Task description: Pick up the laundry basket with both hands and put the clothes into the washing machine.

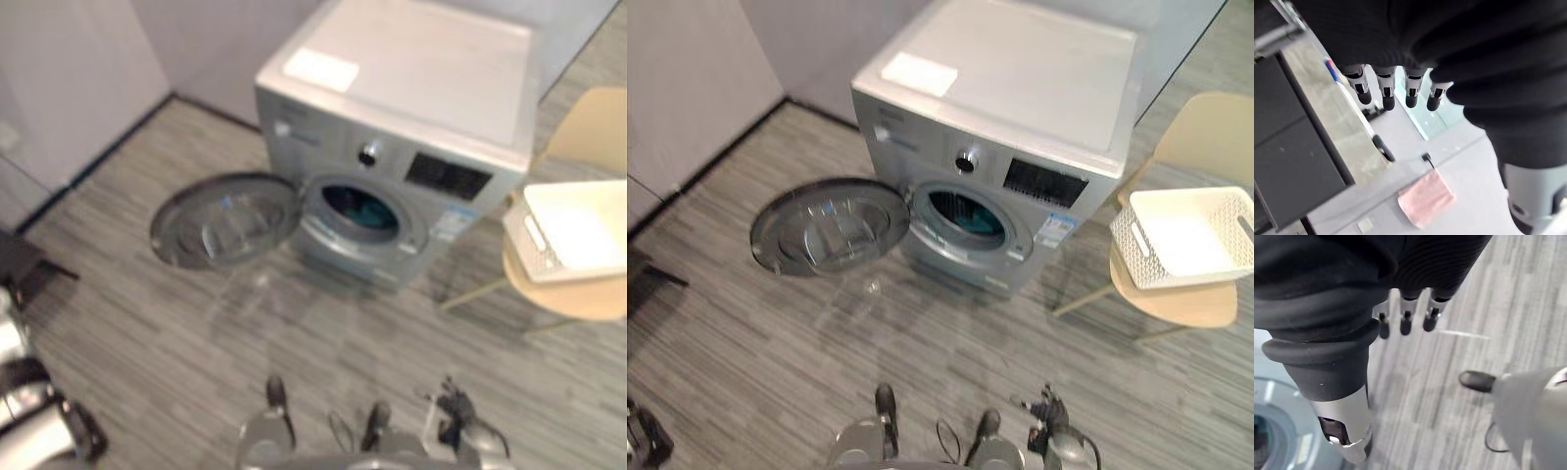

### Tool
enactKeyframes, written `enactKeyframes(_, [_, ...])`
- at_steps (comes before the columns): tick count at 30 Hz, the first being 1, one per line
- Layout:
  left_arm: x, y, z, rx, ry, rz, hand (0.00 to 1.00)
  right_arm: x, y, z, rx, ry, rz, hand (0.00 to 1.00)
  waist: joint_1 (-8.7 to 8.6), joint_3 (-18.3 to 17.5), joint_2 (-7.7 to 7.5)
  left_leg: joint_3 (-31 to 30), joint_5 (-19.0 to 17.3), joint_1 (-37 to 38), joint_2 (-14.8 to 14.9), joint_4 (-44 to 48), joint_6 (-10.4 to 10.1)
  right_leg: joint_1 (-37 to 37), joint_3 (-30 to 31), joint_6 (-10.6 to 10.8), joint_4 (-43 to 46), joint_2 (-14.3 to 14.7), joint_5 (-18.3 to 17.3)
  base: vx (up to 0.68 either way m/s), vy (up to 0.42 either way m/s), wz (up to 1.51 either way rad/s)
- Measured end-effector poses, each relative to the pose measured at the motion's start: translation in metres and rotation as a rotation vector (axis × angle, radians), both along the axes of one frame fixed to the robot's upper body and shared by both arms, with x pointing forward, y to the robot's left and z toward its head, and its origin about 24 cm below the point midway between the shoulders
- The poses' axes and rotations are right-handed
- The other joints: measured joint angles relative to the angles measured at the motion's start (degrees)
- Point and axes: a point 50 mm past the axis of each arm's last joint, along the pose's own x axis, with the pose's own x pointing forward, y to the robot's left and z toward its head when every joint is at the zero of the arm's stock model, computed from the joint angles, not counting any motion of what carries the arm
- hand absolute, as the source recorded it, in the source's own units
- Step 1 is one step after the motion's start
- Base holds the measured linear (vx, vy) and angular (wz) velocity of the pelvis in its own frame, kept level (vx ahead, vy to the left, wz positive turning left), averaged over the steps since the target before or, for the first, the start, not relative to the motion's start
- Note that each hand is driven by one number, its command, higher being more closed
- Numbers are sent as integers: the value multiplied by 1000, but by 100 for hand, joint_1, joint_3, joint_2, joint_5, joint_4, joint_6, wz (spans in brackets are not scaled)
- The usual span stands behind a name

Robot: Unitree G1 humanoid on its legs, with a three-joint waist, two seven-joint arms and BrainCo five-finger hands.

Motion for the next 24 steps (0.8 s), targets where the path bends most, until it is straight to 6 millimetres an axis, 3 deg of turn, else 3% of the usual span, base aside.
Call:
enactKeyframes(2, [32, -23, 34, 75, -49, -109, 0, 19, 10, 12, 14, -94, 8, 0, 24, 267, -119, 20, -161, -420, 175, 449, 104, -257, -5, -47, 89, 62, 32, -98, 23, -14])
enactKeyframes(4, [43, -31, 53, 113, -73, -142, 0, 28, 18, 18, 33, -140, 12, 0, 41, 403, -197, 26, -266, -666, 313, 730, 111, -405, -34, -83, 128, 112, 58, -82, 12, -21])
enactKeyframes(5, [57, -42, 80, 146, -115, -190, 0, 36, 29, 26, 60, -193, 25, 0, 103, 549, -271, 12, -392, -1036, 517, 1077, 107, -608, -126, -150, 164, 189, 106, -95, 14, -26])
enactKeyframes(7, [68, -57, 113, 195, -159, -245, 0, 43, 40, 33, 101, -242, 34, 0, 202, 706, -388, -15, -482, -1388, 721, 1351, 113, -794, -375, -231, 147, 257, 196, -65, 5, -27])
enactKeyframes(12, [74, -85, 193, 276, -306, -323, 0, 60, 58, 57, 181, -396, 12, 0, 291, 1029, -669, -242, -490, -2328, 1189, 1765, 109, -1253, -588, -410, -222, 722, 461, -23, -57, -15])
enactKeyframes(13, [73, -87, 201, 273, -327, -327, 0, 62, 58, 60, 186, -412, 4, 0, 298, 1055, -702, -268, -490, -2423, 1233, 1794, 108, -1288, -602, -417, -310, 785, 504, 4, -63, -21])
enactKeyframes(16, [59, -91, 239, 289, -419, -347, 0, 68, 58, 74, 192, -485, 1, 0, 301, 1177, -904, -315, -487, -2873, 1529, 1970, 102, -1440, -634, -463, -743, 1128, 745, 30, -52, -21])
enactKeyframes(19, [50, -98, 261, 324, -456, -355, 0, 71, 57, 84, 198, -543, -10, 0, 284, 1229, -1015, -453, -477, -3217, 1722, 2067, 51, -1578, -634, -326, -967, 1372, 866, 53, -49, -18])
enactKeyframes(24, [43, -99, 272, 371, -446, -328, 0, 63, 55, 92, 222, -595, -37, 0, 177, 1270, -1096, -625, -420, -3576, 1881, 2079, -47, -1806, -640, -318, -1061, 1582, 872, 87, -41, -9])
